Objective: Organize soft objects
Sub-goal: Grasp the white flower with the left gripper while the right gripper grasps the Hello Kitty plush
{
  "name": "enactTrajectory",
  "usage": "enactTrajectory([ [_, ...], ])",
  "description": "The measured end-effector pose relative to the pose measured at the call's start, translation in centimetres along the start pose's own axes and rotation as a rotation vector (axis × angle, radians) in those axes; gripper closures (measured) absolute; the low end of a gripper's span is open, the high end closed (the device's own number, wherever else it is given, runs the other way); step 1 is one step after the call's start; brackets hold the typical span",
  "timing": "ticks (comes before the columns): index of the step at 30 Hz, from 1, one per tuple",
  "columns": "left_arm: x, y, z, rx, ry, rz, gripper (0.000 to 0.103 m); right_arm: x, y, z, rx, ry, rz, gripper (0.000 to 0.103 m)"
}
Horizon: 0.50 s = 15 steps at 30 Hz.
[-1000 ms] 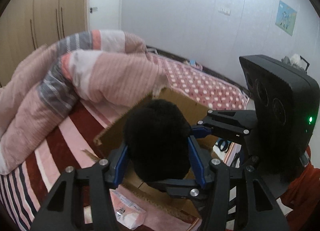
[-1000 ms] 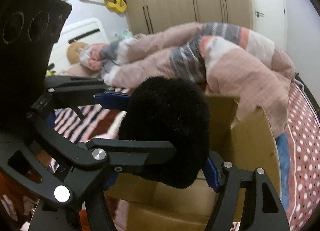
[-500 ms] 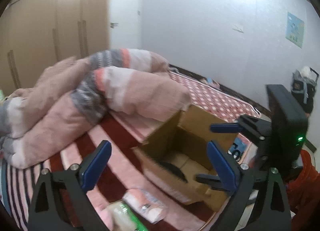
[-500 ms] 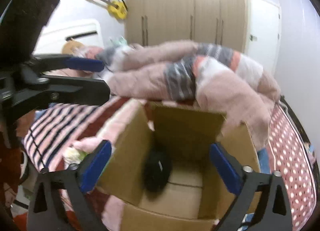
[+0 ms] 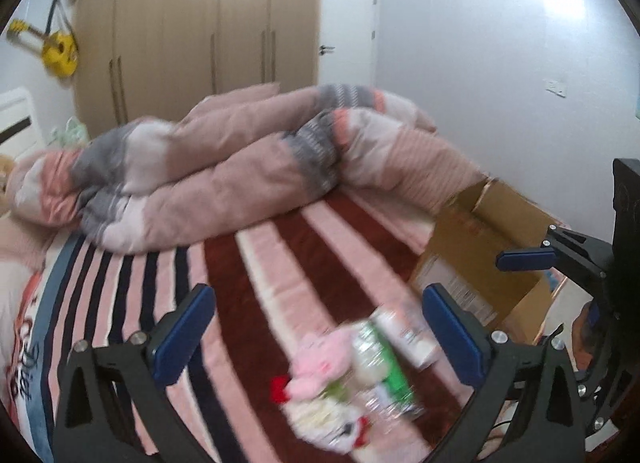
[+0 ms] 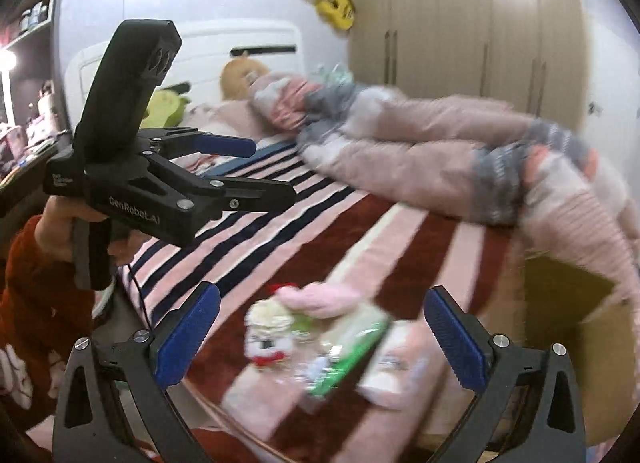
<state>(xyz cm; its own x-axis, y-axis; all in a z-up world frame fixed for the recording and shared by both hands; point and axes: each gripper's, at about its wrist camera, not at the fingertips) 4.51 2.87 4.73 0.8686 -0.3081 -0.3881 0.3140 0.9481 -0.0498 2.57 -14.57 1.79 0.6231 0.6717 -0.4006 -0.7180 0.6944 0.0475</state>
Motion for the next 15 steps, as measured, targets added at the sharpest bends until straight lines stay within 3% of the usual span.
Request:
enactTrajectory([
  [3,0.1,2.1,-2.5,-0.031,0.028,0.007,0.001,3.0,0.9,-1.5,0.028,0.075,0.016,0.005],
  [7,1.0,3.8,-6.0,-0.079,0.079,-0.016,0.001,5.9,0.3,-4.2,0.037,0.150,-0.058,0.006],
  [10,2.3,4.4,-9.0,-0.130,0.128,-0.043,0.003,7.4,-1.0,-6.5,0.066,0.205,-0.083,0.012],
  [13,3.2,4.2,-11.7,-0.171,0.166,-0.115,0.016,8.4,-1.9,-8.1,0.095,0.246,-0.094,0.014],
  [15,3.9,3.6,-13.4,-0.183,0.209,-0.178,0.038,8.8,-2.4,-8.6,0.107,0.261,-0.101,0.014],
])
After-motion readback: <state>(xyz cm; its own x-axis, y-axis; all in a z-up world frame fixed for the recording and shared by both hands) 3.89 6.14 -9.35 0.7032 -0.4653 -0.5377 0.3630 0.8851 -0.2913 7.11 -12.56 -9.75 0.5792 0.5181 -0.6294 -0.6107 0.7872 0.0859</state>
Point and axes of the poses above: each gripper's, at about its wrist camera, not at the fingertips, and x roughly the way its jaws point, y to its left, z to its top, and after that the axes turned 14 degrees about -y, right-handed
